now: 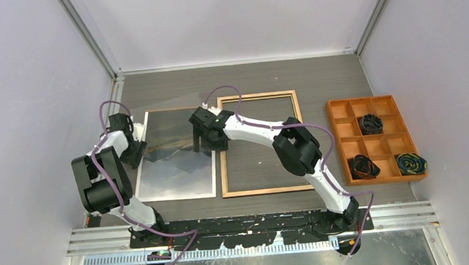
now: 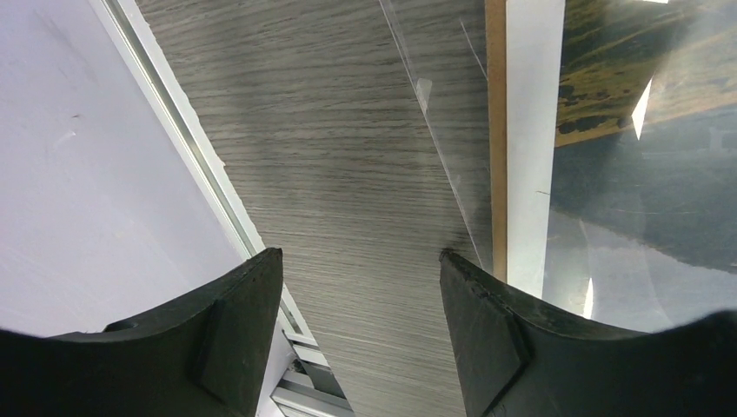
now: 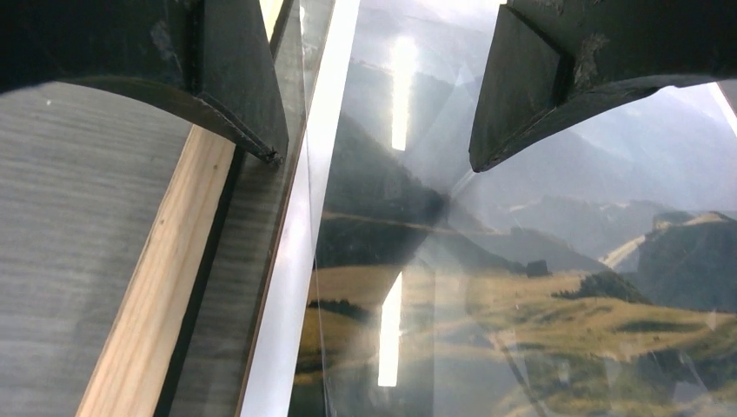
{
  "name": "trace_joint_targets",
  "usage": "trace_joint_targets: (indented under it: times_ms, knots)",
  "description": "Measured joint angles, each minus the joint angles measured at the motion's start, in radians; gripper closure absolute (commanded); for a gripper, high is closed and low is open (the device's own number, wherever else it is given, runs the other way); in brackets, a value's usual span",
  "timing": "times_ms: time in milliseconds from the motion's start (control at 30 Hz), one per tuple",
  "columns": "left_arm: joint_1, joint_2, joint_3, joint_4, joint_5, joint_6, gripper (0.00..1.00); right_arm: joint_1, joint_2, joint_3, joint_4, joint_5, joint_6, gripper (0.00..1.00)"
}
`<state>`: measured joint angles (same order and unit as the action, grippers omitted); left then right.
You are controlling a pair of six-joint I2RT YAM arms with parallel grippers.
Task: Put the photo into the frame
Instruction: Pick up the photo frame item at the center of the board.
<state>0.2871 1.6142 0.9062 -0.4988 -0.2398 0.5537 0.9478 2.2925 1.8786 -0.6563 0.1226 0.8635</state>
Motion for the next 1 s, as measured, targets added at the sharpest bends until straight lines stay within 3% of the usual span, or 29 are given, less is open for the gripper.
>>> trace_joint_targets:
  times_ms: [300,1000]
  knots:
    - [0.0,0.0,0.0,0.0,0.0,0.0,0.31,0.011,-0.033,-0.048,-0.029,-0.066,0.034,0.22]
    - [-0.01,0.0,-0.001,-0.002,-0.001,0.004,0.32,-0.038,-0.258,-0.268,0.271,-0.311,0.213,0.28]
